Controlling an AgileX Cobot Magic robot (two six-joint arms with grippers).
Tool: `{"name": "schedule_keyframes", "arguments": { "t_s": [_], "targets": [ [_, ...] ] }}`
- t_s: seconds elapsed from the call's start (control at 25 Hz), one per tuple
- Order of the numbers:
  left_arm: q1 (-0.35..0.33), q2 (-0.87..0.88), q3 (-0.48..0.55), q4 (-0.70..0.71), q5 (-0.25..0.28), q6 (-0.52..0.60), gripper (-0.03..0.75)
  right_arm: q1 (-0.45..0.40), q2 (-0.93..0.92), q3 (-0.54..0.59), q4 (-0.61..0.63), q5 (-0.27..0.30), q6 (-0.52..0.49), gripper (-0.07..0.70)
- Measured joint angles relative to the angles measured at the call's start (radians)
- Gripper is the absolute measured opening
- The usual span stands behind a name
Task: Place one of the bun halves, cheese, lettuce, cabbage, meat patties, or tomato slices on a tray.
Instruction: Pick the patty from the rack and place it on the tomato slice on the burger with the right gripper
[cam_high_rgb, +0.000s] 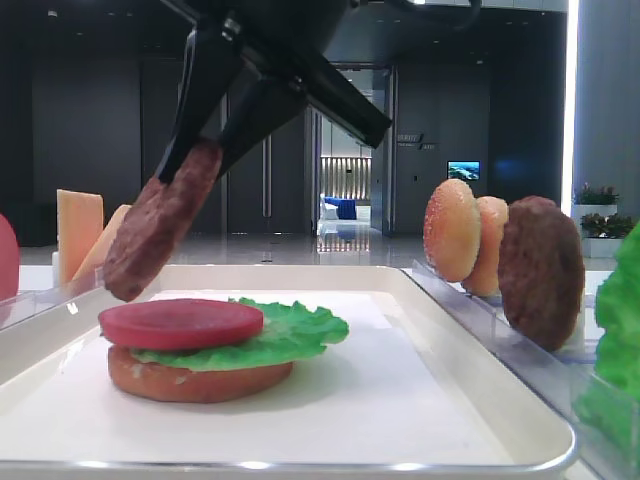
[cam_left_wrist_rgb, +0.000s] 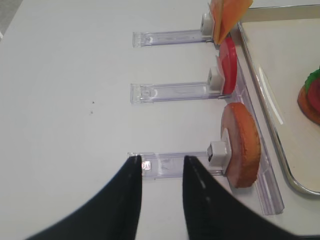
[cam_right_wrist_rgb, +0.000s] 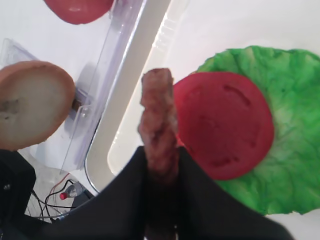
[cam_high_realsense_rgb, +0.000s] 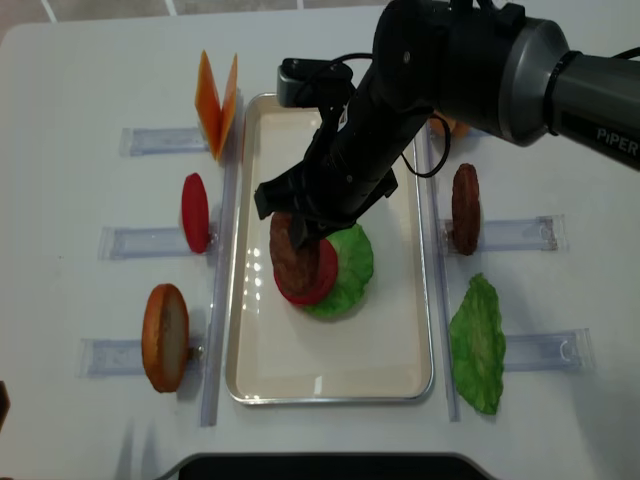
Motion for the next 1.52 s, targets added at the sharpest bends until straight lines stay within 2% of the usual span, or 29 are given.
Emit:
{"name": "schedule_keyframes", "arguments": {
  "t_s": [0.24,0.68,1.52],
  "targets": [
    [0.0,0.0,0.0,0.0,0.0,0.0,0.219,0.0,0.0,0.01,0.006,-0.03,-0.032,0.091],
    [0.0,0.0,0.0,0.0,0.0,0.0,0.219,-0.015,0.0,0.01,0.002,-0.031,-0.071,0.091],
    [0.0,0.0,0.0,0.0,0.0,0.0,0.219,-0.016,0.03,0.01,-0.028,-0.042,-0.074,0.091]
  ]
}}
